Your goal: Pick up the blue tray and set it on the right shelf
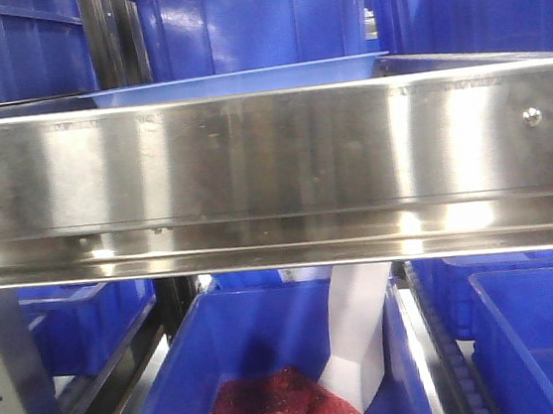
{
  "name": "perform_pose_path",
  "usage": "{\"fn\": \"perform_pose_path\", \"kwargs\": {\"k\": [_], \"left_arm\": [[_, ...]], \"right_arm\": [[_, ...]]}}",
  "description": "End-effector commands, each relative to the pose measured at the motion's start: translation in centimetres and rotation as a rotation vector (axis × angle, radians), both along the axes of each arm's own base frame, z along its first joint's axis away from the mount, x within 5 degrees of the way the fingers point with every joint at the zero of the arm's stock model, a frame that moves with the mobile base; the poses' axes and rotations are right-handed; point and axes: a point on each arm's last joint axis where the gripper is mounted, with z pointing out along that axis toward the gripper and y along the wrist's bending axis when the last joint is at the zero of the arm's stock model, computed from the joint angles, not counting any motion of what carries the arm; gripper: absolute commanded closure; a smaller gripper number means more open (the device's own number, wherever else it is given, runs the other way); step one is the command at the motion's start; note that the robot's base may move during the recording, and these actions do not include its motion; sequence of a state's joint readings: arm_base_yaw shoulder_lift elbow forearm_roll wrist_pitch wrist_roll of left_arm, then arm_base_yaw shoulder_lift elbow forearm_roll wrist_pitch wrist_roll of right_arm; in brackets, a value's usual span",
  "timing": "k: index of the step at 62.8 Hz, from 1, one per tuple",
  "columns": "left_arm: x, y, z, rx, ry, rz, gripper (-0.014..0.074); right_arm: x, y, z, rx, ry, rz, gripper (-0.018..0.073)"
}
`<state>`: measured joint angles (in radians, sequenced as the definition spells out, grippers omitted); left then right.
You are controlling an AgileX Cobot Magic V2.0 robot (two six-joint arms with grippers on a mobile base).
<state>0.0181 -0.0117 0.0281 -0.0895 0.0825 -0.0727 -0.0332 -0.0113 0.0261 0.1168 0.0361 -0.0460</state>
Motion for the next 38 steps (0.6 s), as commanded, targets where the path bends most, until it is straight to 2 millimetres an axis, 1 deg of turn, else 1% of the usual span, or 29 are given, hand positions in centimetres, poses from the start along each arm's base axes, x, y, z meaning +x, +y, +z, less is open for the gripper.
{"fn": "perform_pose_path", "kwargs": {"k": [1,38], "left_arm": [[0.01,0.06,-0.18,0.0,-0.065,0.007,0.0645],[0.01,0.06,-0.18,0.0,-0.065,0.007,0.0645]], "right_arm": [[-0.42,-0.16,1.91,-0.002,-0.165,-0.022,0.0501],[-0.38,-0.14,1.72,-0.002,-0.144,-0.02,0.0501]]}}
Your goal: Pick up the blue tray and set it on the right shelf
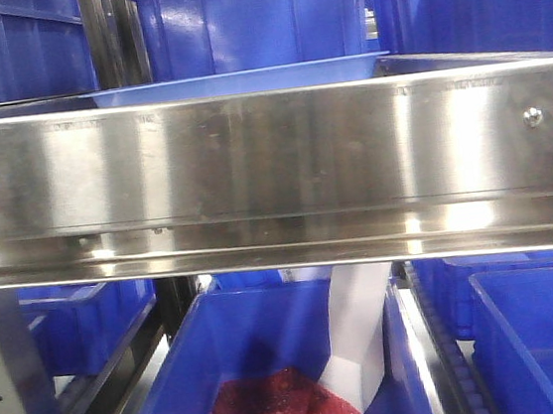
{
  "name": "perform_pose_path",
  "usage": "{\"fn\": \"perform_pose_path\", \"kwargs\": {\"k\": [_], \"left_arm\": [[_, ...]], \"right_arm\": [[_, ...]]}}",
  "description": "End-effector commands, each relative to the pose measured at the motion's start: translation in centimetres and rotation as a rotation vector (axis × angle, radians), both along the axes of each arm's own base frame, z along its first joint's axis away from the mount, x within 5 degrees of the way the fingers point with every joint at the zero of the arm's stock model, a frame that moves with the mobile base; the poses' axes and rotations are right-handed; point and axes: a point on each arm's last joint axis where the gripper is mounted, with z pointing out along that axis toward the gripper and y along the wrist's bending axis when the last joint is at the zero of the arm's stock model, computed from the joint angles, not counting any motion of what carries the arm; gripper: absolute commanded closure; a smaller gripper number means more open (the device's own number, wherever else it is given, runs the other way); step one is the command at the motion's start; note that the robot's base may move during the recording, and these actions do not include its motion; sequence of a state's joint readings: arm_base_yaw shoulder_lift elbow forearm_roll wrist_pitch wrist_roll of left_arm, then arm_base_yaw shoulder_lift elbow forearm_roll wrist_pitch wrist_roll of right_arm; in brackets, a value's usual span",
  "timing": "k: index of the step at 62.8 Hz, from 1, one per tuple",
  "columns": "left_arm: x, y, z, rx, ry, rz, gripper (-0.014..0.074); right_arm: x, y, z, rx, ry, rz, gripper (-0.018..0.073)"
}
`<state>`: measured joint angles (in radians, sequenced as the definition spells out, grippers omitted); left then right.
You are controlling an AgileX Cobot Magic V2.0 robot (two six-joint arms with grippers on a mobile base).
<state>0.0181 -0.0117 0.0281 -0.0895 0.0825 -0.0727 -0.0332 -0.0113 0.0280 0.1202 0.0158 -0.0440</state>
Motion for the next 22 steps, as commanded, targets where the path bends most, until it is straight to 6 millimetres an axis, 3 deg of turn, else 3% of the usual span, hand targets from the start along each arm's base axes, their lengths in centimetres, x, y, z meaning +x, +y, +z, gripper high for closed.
{"fn": "perform_pose_path", "kwargs": {"k": [1,22], "left_arm": [[0.01,0.06,-0.18,0.0,-0.065,0.007,0.0645],[0.01,0.06,-0.18,0.0,-0.065,0.007,0.0645]], "right_arm": [[-0.38,-0.12,1.61,-0.007,-0.126,-0.018,0.0501],[-0.38,-0.12,1.61,-0.007,-0.126,-0.018,0.0501]]}}
